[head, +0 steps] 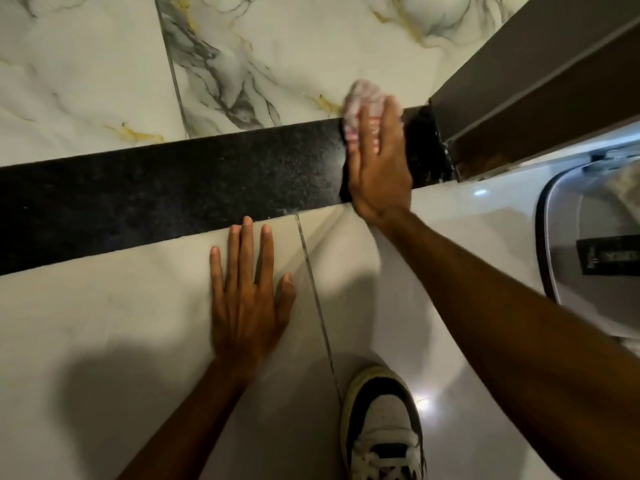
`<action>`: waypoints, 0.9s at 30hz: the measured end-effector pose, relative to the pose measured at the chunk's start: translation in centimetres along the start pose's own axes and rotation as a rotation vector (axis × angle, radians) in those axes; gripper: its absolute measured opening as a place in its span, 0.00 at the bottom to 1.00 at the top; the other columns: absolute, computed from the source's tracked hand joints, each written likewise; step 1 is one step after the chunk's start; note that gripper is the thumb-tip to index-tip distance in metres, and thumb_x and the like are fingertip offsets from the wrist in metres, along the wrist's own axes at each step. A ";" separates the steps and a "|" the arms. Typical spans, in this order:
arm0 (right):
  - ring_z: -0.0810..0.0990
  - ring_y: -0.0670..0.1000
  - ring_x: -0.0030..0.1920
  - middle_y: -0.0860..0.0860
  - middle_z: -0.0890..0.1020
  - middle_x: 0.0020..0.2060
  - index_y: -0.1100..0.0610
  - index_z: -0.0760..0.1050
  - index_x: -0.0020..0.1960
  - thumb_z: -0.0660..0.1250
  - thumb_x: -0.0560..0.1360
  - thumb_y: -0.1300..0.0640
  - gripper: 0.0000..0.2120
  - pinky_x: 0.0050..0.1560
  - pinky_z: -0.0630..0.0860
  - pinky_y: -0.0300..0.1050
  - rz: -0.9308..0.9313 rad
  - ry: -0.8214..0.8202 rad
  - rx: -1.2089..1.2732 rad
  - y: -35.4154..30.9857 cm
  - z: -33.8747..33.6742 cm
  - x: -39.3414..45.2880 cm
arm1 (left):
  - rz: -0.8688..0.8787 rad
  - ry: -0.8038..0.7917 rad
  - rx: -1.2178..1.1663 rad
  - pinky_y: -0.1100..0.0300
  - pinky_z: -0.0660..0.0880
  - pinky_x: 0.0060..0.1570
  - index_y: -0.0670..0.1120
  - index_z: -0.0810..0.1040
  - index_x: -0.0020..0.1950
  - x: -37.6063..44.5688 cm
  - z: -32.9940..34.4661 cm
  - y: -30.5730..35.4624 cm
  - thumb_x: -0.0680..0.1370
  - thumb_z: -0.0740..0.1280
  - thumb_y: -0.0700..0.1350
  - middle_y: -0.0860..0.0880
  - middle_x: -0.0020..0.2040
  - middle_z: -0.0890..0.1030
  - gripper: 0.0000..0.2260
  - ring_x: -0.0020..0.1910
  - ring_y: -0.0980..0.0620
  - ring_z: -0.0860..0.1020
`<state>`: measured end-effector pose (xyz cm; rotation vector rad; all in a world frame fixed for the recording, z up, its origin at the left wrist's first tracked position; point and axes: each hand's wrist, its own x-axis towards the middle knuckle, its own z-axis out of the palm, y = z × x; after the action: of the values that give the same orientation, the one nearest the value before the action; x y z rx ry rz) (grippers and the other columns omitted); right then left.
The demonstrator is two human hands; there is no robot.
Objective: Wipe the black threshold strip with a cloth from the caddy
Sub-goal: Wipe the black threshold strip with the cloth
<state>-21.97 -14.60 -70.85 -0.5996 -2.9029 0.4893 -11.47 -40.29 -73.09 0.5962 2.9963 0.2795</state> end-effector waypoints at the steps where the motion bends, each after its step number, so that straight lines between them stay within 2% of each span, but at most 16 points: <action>1: 0.52 0.56 0.89 0.57 0.51 0.89 0.55 0.50 0.89 0.54 0.90 0.43 0.32 0.86 0.66 0.54 -0.088 -0.044 0.020 -0.2 -0.2 -1.5 | 0.002 -0.004 -0.004 0.38 0.50 0.88 0.45 0.50 0.90 0.1 -0.2 0.1 0.89 0.47 0.58 0.39 0.90 0.51 0.32 0.90 0.41 0.51; 3: 0.53 0.55 0.89 0.56 0.50 0.89 0.53 0.52 0.89 0.54 0.90 0.45 0.30 0.83 0.71 0.54 -0.204 -0.117 -0.005 0.9 -1.1 -6.1 | 0.000 -0.011 -0.014 0.37 0.53 0.87 0.44 0.52 0.90 0.1 -0.8 0.2 0.88 0.48 0.58 0.39 0.90 0.52 0.32 0.89 0.40 0.52; 4: 0.54 0.55 0.89 0.55 0.50 0.89 0.52 0.52 0.89 0.53 0.90 0.46 0.29 0.82 0.72 0.54 -0.183 -0.134 -0.019 1.9 -1.6 -8.4 | -0.002 -0.015 -0.019 0.36 0.54 0.87 0.44 0.53 0.90 0.1 -0.9 0.2 0.88 0.49 0.58 0.39 0.90 0.53 0.32 0.89 0.40 0.53; 7: 0.55 0.56 0.88 0.56 0.52 0.89 0.53 0.54 0.88 0.53 0.90 0.48 0.28 0.83 0.69 0.52 0.045 -0.007 -0.062 4.6 -2.8 -9.6 | -0.007 -0.017 -0.028 0.36 0.54 0.87 0.44 0.53 0.90 0.0 -0.8 0.2 0.88 0.50 0.58 0.39 0.90 0.53 0.32 0.89 0.40 0.53; 9: 0.56 0.59 0.88 0.60 0.54 0.88 0.57 0.54 0.88 0.52 0.90 0.49 0.29 0.85 0.67 0.57 0.184 0.085 -0.059 4.4 -2.2 -6.7 | 0.001 -0.007 -0.026 0.38 0.51 0.88 0.45 0.51 0.90 0.0 -0.5 0.1 0.88 0.49 0.58 0.40 0.90 0.52 0.32 0.90 0.41 0.52; 10: 0.56 0.61 0.88 0.61 0.55 0.88 0.59 0.53 0.88 0.51 0.90 0.46 0.30 0.85 0.66 0.59 0.228 0.091 -0.050 3.7 -1.6 -4.8 | 0.006 0.004 -0.018 0.39 0.50 0.88 0.45 0.51 0.90 -0.1 -0.3 0.0 0.89 0.48 0.58 0.40 0.90 0.52 0.32 0.90 0.41 0.51; 12: 0.56 0.61 0.88 0.60 0.55 0.88 0.59 0.51 0.88 0.45 0.88 0.35 0.38 0.86 0.64 0.62 0.258 0.083 0.021 1.8 -0.4 -2.1 | 0.006 0.022 -0.004 0.40 0.48 0.89 0.46 0.50 0.90 -0.1 0.0 0.0 0.89 0.48 0.58 0.40 0.90 0.52 0.31 0.90 0.42 0.51; 13: 0.58 0.59 0.87 0.59 0.56 0.88 0.57 0.50 0.88 0.45 0.86 0.30 0.41 0.85 0.66 0.60 0.247 0.073 0.093 0.9 0.0 -1.9 | 0.003 0.023 -0.005 0.40 0.49 0.89 0.46 0.50 0.90 -0.1 0.0 0.0 0.89 0.49 0.58 0.40 0.90 0.52 0.31 0.90 0.42 0.51; 14: 0.60 0.57 0.87 0.56 0.57 0.88 0.56 0.50 0.88 0.48 0.85 0.30 0.41 0.82 0.71 0.59 0.177 0.051 0.139 0.2 0.2 -2.5 | 0.003 0.027 -0.010 0.40 0.49 0.89 0.46 0.50 0.90 -0.2 0.0 0.1 0.89 0.49 0.57 0.40 0.90 0.52 0.31 0.90 0.42 0.51; 16: 0.60 0.56 0.87 0.52 0.54 0.88 0.53 0.50 0.89 0.57 0.88 0.40 0.35 0.77 0.77 0.58 -0.065 -0.017 0.113 -0.3 -0.1 -5.9 | 0.002 0.022 -0.019 0.39 0.51 0.88 0.45 0.51 0.90 -0.1 -0.5 0.2 0.89 0.50 0.56 0.40 0.90 0.53 0.31 0.90 0.42 0.52; 17: 0.59 0.55 0.87 0.51 0.52 0.89 0.53 0.51 0.89 0.58 0.88 0.44 0.33 0.78 0.77 0.59 -0.175 -0.065 0.096 0.3 -0.4 -8.1 | 0.000 0.014 -0.026 0.38 0.52 0.88 0.44 0.52 0.90 0.0 -0.7 0.2 0.88 0.51 0.56 0.39 0.90 0.53 0.31 0.89 0.41 0.53; 19: 0.55 0.55 0.89 0.55 0.53 0.88 0.54 0.53 0.88 0.57 0.89 0.49 0.31 0.83 0.70 0.59 -0.247 -0.124 0.061 2.1 -1.1 -11.7 | -0.009 0.007 -0.037 0.36 0.55 0.87 0.44 0.54 0.89 0.1 -1.1 0.3 0.88 0.51 0.56 0.38 0.90 0.54 0.31 0.89 0.41 0.54; 21: 0.56 0.58 0.88 0.59 0.56 0.88 0.55 0.55 0.88 0.56 0.89 0.50 0.29 0.83 0.69 0.61 -0.191 -0.069 -0.005 3.5 -1.5 -11.5 | -0.017 0.010 -0.032 0.36 0.56 0.86 0.43 0.55 0.89 0.0 -1.2 0.5 0.88 0.51 0.56 0.38 0.89 0.55 0.31 0.89 0.40 0.55; 24: 0.61 0.63 0.86 0.62 0.59 0.86 0.52 0.49 0.86 0.57 0.90 0.50 0.29 0.80 0.73 0.64 0.011 0.097 0.043 2.4 -0.9 -6.3 | 0.001 0.020 -0.032 0.37 0.53 0.87 0.44 0.53 0.90 0.0 -0.9 0.3 0.88 0.51 0.56 0.39 0.90 0.54 0.31 0.89 0.41 0.54; 27: 0.60 0.63 0.86 0.62 0.58 0.87 0.53 0.52 0.87 0.57 0.88 0.44 0.31 0.79 0.74 0.65 0.093 0.078 0.110 -1.0 0.7 -1.0 | 0.010 0.026 -0.017 0.39 0.49 0.88 0.46 0.51 0.90 0.0 -0.3 0.1 0.89 0.48 0.58 0.40 0.90 0.53 0.31 0.90 0.42 0.52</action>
<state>-21.55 -16.03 -71.23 -0.7227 -2.7633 0.6184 -11.51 -40.25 -72.81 0.6106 3.0131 0.3152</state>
